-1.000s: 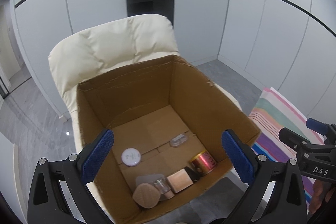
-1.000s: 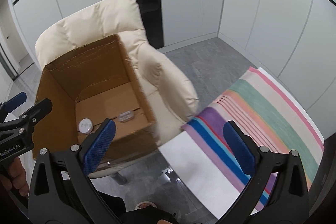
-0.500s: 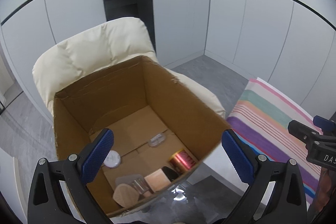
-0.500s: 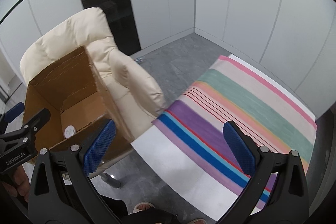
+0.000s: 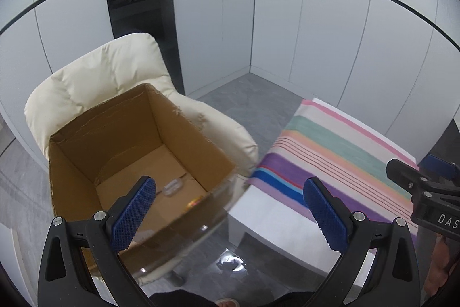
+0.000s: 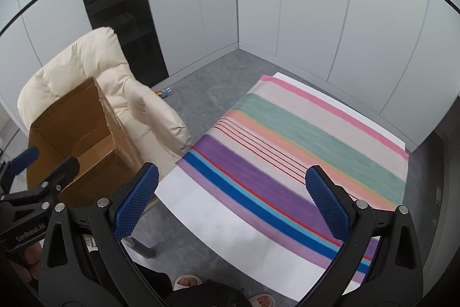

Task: Organize objects

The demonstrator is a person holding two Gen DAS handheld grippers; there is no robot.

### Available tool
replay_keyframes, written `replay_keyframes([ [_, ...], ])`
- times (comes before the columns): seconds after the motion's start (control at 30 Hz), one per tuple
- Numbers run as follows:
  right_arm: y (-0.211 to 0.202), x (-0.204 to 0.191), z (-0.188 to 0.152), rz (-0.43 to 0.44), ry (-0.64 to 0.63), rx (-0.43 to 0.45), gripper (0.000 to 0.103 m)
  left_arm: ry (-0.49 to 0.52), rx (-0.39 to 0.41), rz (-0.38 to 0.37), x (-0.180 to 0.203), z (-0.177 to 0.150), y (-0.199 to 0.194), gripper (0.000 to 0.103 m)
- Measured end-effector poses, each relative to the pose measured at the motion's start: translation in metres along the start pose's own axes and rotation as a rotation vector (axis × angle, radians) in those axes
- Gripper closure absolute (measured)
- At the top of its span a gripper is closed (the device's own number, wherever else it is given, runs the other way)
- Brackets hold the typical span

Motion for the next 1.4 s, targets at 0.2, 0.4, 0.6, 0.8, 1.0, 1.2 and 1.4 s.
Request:
replay_keyframes([
  [0.2, -0.033, 0.027, -0.021, -0.05, 0.007, -0.015, 0.0, 0.021, -0.007, -0.006, 0.009, -0.017, -0.022, 0.0],
  [0.4, -0.067, 0.045, -0.047, -0.072, 0.009, -0.024, 0.0, 0.061, -0.025, -0.028, 0.032, -0.037, -0.055, 0.0],
  [0.6, -0.095, 0.055, -0.076, -0.094, 0.043, -0.059, 0.0, 0.074, -0.075, -0.062, 0.049, -0.067, -0.078, 0.0],
  [0.8, -0.119, 0.06, -0.097, -0.099, 0.055, -0.07, 0.0, 0.118, -0.102, -0.109, 0.072, -0.09, -0.096, 0.0],
  [1.0, -0.13, 0.079, -0.114, -0.124, 0.093, -0.098, 0.0, 0.103, -0.12, -0.108, 0.077, -0.099, -0.102, 0.0],
  [1.2, -0.133, 0.088, -0.123, -0.13, 0.097, -0.112, 0.0, 0.096, -0.106, -0.097, 0.083, -0.098, -0.103, 0.0],
  [1.4, -0.136, 0.093, -0.129, -0.135, 0.101, -0.12, 0.0, 0.097, -0.116, -0.102, 0.089, -0.1, -0.101, 0.0],
])
Point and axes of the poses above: each gripper's, at about its wrist camera, not at the fingertips, and y roughly the way its jaws point, x to its right, z to its top, the point moved 8 cm from there along y, roughly the way its jaws point, and after that the axes turned 13 degrees about x, right-handed, at the moved point
